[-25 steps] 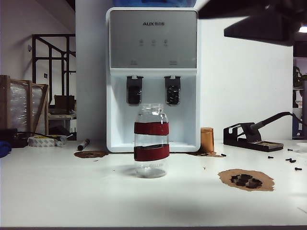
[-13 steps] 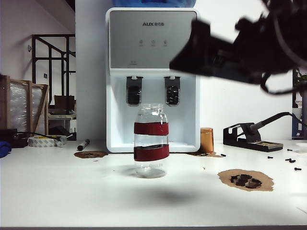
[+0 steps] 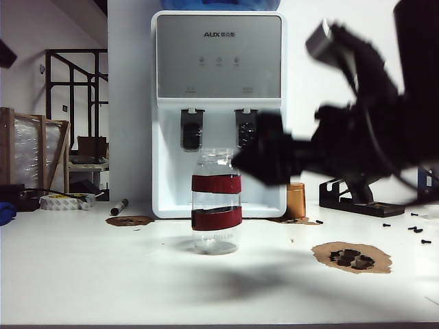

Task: Pick up the water bottle with two loops of red belts, then reach the front water dispenser and gently press the gray-black baffle horizontally to get a little water.

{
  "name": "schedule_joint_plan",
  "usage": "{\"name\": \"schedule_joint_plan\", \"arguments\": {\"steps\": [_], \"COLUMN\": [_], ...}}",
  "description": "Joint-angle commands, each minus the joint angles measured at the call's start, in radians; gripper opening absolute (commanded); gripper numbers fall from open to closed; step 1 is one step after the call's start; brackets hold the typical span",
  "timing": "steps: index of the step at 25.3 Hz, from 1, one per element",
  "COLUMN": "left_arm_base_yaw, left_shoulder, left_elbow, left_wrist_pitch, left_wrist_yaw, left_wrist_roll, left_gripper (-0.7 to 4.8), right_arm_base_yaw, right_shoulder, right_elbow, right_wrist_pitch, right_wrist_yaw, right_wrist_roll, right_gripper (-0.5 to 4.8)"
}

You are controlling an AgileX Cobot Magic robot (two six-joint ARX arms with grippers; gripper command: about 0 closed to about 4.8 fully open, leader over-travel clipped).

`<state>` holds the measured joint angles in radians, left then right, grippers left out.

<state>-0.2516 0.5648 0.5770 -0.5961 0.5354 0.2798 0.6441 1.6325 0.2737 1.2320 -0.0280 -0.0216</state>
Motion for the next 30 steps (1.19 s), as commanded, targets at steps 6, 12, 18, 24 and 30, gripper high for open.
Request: {"name": "schedule_joint_plan", "arguments": {"steps": [6,12,18,24,30], "left_arm_base_yaw": [-0.002,-0.002,-0.024,-0.095,-0.169], "left_shoulder": [0.001,0.001,0.001,0.001,0.001], "left_elbow": [0.006,0.007,0.012,0.024,0.028], "left_wrist_pitch": [-0.047,-0.095,-0.107,-0.105,-0.098], "left_wrist_yaw": [-0.005,0.027,0.066,0.045,-0.011], "left_wrist_roll": [0.002,0.004,0.009,0.050,0.050], "left_gripper": [-0.01,-0.01,0.00,0.01,0.01], "right_arm_base_yaw": [0.013,0.013,0.013,0.008,0.006], "right_shoulder": [0.175,0.246,0.272,0.272,0.314], "right_elbow": [0.016,0.048,0.085,0.127,0.182], "right_wrist_pitch": [0.151,0.151,0.151,0.148,0.138], "right_wrist_yaw": [-0.097,-0.109,-0.012,-0.006,-0.024], "right_wrist_roll": [0.039,-0.004,0.001,0.006,0.006], "right_gripper": [4.79,4.79,4.79,4.79,4.79]}}
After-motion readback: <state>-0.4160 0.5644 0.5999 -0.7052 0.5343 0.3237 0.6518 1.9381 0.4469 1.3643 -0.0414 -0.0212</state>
